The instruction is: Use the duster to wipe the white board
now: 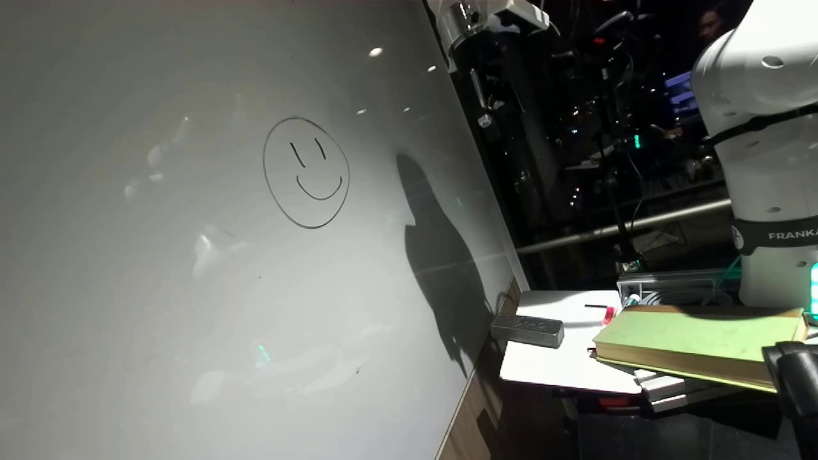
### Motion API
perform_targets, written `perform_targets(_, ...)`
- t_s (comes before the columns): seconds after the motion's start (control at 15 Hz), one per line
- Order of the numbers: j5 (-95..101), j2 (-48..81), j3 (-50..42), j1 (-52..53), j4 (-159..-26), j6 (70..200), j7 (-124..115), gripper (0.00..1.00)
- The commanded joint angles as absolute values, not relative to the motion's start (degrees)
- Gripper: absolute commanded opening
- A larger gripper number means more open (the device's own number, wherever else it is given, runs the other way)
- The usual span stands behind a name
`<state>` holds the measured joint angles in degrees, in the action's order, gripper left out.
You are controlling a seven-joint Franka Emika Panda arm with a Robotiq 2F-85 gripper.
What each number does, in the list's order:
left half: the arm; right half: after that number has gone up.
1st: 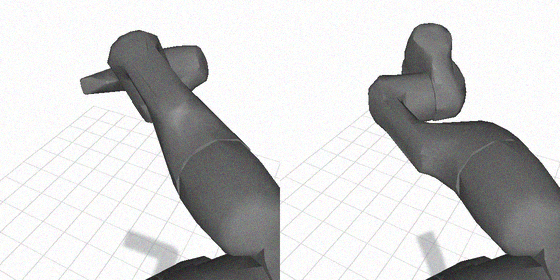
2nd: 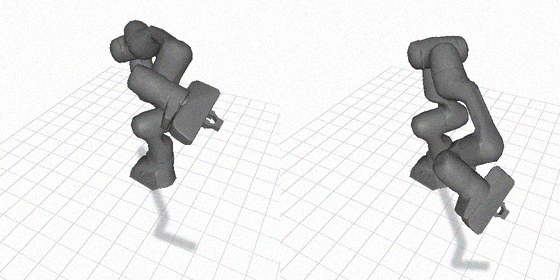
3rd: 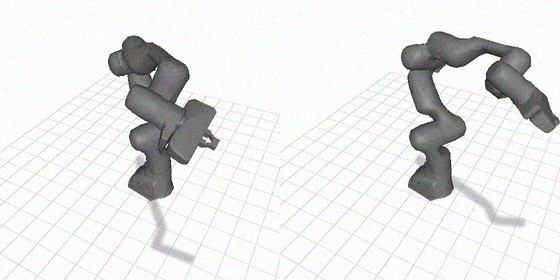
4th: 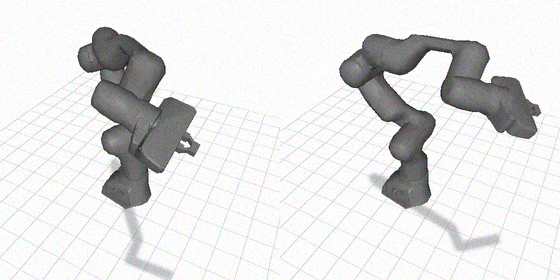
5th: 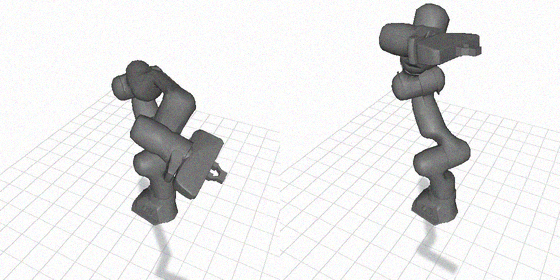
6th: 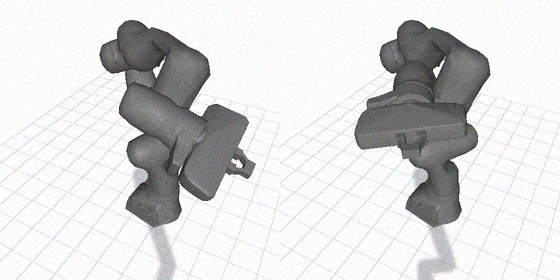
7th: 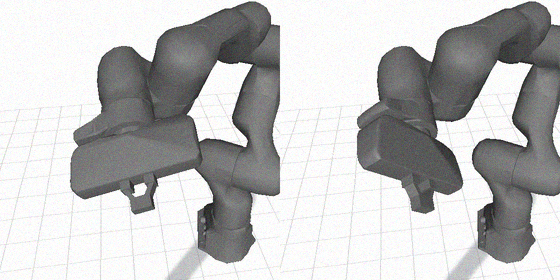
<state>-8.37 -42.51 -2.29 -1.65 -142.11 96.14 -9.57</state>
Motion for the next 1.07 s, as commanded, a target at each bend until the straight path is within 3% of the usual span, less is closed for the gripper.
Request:
perform_targets(0.0, -10.7, -44.8, 1.1, -0.9, -144.9, 99.0, -10.1, 1.0)
perform_targets(0.6, -14.5, -47.1, 10.3, 4.5, -158.0, 118.1, -13.1, 1.0)
perform_targets(1.0, -11.8, -36.7, 13.3, 4.0, -159.9, 132.5, -16.2, 1.0)
